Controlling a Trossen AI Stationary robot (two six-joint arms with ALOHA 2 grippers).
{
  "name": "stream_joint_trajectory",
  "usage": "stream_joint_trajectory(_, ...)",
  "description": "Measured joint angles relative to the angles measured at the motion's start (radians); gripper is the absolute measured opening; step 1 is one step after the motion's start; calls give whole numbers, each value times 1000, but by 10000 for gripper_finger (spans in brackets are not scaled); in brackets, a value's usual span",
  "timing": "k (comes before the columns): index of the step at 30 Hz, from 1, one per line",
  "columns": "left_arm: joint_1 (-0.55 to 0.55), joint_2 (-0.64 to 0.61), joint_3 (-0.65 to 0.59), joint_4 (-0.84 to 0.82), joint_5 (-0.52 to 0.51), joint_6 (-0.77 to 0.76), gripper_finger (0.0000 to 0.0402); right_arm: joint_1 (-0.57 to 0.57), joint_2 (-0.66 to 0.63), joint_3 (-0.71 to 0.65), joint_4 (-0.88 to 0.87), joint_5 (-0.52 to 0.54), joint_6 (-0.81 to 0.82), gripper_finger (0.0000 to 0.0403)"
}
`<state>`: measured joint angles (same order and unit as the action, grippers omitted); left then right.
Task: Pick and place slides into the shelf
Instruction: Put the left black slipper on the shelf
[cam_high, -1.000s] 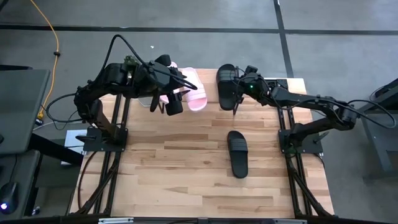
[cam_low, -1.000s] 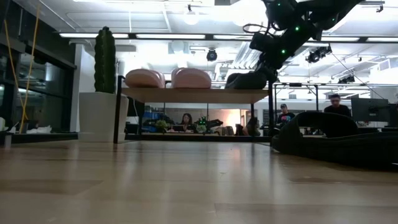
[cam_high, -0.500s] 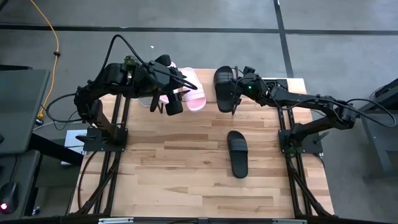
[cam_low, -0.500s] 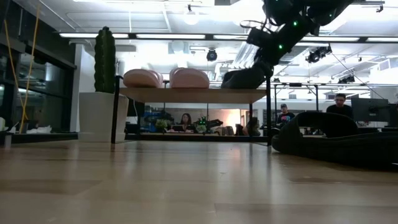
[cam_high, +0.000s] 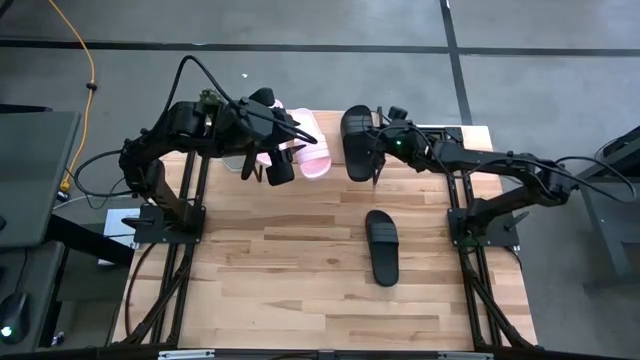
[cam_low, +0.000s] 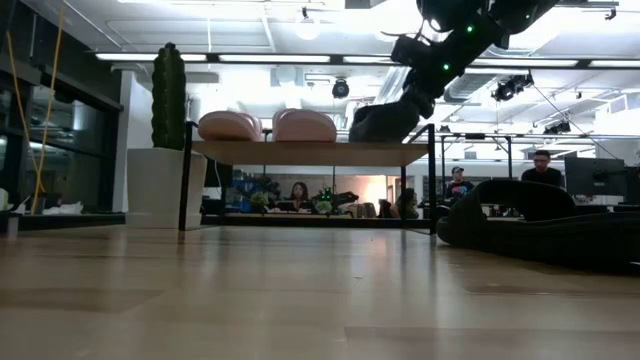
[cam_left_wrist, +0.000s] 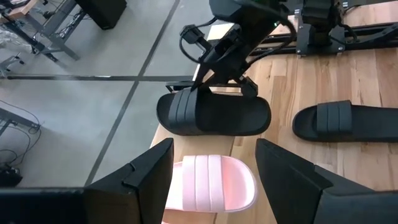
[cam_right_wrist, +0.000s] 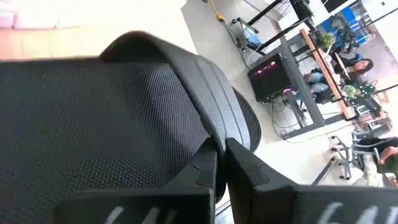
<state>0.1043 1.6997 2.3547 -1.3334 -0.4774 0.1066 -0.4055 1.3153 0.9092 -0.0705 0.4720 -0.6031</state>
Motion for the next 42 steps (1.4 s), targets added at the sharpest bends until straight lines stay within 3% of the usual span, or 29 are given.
stream_joint_trajectory(10,0,0,0,8,36,0,213,0,136,28,119,30,-6,0)
stream_joint_trajectory(28,0,0,0,5,48,0,213,47,349,266,59,44,-1,0)
stream_joint_trajectory(42,0,0,0,5,49,0,213,47,363,283,50,63,-3,0)
